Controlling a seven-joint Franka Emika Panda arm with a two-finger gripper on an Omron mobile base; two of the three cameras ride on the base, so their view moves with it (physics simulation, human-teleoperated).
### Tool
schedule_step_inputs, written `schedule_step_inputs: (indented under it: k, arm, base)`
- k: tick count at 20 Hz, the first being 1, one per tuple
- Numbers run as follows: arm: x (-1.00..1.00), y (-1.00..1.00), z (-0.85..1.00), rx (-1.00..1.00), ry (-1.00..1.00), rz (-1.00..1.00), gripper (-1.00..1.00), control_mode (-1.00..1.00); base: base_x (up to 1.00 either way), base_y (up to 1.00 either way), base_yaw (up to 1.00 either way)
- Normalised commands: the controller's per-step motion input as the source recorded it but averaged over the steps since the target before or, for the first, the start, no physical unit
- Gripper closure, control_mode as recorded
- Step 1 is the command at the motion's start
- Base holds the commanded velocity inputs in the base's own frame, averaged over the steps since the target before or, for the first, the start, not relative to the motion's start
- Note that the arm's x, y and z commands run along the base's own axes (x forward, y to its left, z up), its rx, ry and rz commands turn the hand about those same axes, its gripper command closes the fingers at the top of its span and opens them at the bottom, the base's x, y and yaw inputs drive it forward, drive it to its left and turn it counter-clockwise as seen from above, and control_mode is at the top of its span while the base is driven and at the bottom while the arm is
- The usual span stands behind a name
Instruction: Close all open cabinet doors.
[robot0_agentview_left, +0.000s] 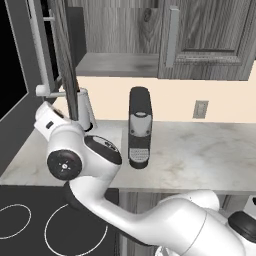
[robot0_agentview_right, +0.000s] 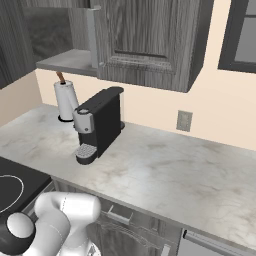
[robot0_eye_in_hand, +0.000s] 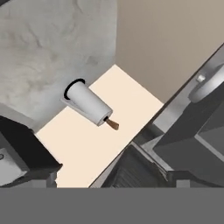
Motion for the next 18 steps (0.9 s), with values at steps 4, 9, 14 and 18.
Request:
schedule_step_inputs:
  k: [4, 9, 14, 18]
  arm:
    - [0.31, 0.0, 0.0, -0.05, -0.09, -0.09, -1.0, -1.0]
    - [0.04, -0.08, 0.0, -0.03, -0.08, -0.13, -1.0, -1.0]
    - [0.03, -0.21, 0.0, 0.0, -0.01, -0.16, -1.0, -1.0]
    - [0.12, -0.25, 0.0, 0.0, 0.0, -0.17, -1.0, -1.0]
  base:
    - [0.0, 0.0, 0.0]
    - [0.0, 0.0, 0.0]
    - [0.0, 0.0, 0.0]
    - [0.0, 0.0, 0.0]
